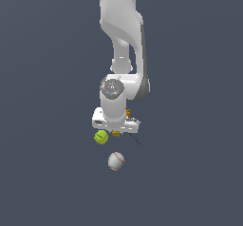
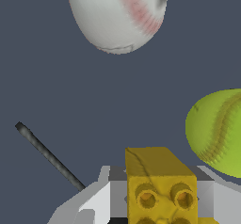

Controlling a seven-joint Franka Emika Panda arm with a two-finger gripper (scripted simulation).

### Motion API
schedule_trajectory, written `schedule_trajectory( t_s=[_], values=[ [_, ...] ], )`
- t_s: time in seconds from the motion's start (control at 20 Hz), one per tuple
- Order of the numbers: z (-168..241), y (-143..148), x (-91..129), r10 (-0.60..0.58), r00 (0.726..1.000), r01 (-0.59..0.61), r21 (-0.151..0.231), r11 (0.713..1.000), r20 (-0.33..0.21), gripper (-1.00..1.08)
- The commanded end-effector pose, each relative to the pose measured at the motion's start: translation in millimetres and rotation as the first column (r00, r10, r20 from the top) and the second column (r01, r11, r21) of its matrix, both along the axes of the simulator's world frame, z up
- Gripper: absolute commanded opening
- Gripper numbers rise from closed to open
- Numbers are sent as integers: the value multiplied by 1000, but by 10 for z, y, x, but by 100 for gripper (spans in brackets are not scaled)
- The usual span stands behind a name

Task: Pick up a designated object from a clutter of objects.

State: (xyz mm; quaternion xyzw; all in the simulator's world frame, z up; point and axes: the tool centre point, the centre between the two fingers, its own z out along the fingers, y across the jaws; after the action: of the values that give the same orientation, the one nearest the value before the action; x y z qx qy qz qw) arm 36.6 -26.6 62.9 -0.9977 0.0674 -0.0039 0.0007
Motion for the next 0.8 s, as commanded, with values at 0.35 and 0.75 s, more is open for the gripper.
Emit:
schedule_trajectory(
  t_s=[0.35,0.75],
  values=[
    [837,-418,-77,-1,1000,1,1,1000,-1,-100],
    [1739,-863,-152,-2,1000,2,1,1000,-3,-100]
  ],
)
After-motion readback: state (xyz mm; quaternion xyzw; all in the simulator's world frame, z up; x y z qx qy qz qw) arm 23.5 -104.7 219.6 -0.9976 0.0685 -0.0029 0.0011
